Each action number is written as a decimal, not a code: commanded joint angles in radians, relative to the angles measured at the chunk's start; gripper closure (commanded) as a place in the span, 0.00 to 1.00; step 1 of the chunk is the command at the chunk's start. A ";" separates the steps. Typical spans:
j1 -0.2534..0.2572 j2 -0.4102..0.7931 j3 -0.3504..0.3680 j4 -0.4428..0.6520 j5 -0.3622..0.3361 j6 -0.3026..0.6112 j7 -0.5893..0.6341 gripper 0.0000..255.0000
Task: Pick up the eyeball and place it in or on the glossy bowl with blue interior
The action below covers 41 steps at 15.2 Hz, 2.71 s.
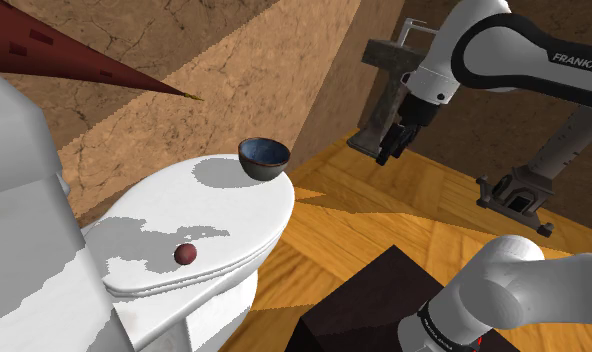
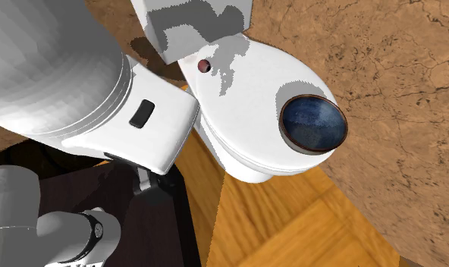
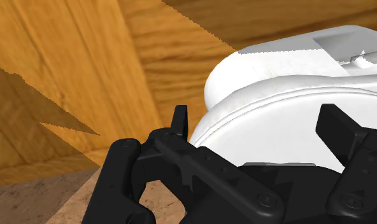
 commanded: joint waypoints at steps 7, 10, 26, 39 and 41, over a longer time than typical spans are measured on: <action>0.048 0.098 0.105 -0.030 0.073 0.133 0.089 0.00; 0.070 0.163 0.157 -0.029 0.104 0.201 0.131 0.00; 0.138 0.645 0.423 0.154 0.099 0.524 0.394 0.00; 0.283 1.145 0.485 0.522 -0.171 0.623 0.685 0.00; 0.312 1.200 0.477 0.576 -0.198 0.620 0.708 0.00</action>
